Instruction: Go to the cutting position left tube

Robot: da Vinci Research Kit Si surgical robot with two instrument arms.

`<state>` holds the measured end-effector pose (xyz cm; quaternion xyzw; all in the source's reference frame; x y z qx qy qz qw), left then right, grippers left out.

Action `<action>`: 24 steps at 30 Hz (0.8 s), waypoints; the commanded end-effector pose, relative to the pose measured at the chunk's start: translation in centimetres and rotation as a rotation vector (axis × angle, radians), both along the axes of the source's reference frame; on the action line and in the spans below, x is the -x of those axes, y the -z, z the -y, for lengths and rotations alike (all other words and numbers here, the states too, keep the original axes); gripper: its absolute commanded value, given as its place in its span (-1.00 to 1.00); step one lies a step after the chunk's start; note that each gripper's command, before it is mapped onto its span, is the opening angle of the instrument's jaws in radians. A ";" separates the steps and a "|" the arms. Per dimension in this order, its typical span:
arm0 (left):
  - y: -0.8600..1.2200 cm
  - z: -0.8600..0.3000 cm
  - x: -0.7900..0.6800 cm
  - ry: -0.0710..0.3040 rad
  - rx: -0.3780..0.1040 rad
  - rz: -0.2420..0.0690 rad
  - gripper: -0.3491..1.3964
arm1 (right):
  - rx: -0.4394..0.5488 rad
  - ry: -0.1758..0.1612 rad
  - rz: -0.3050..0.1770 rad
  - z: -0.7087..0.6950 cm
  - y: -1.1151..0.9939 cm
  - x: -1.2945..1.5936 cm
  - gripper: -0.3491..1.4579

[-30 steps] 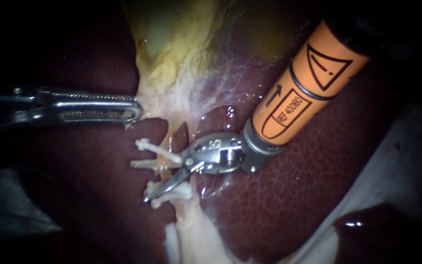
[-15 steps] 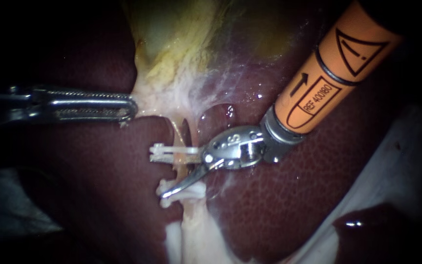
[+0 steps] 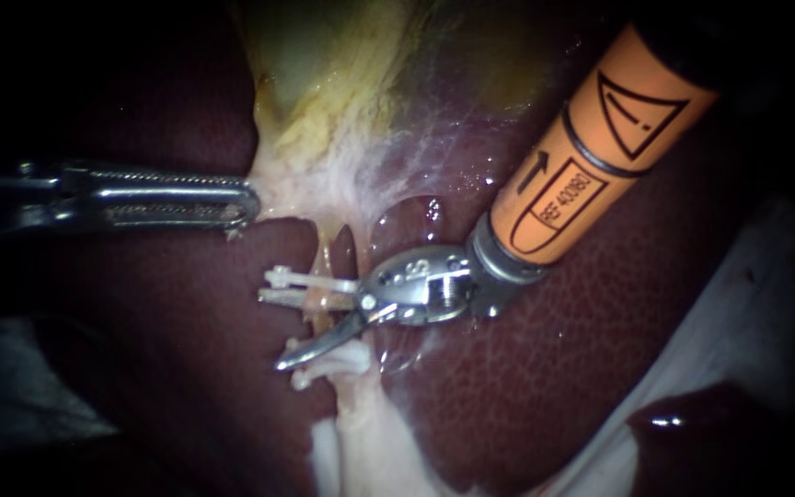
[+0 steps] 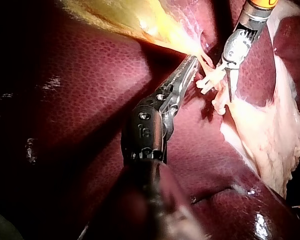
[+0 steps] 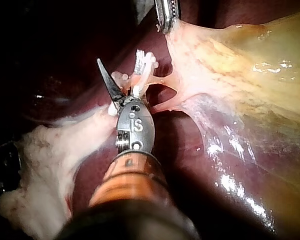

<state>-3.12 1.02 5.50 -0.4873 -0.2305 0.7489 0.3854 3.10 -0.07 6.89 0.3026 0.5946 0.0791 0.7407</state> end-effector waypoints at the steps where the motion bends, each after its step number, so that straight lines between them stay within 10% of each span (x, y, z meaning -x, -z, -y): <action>1: 0.00 0.00 0.00 0.001 0.000 -0.001 -1.00 | -0.007 -0.003 -0.003 0.01 -0.02 -0.01 0.79; 24: 0.02 0.00 0.03 0.003 -0.001 -0.002 -1.00 | -0.064 -0.024 -0.017 0.04 -0.16 -0.20 0.88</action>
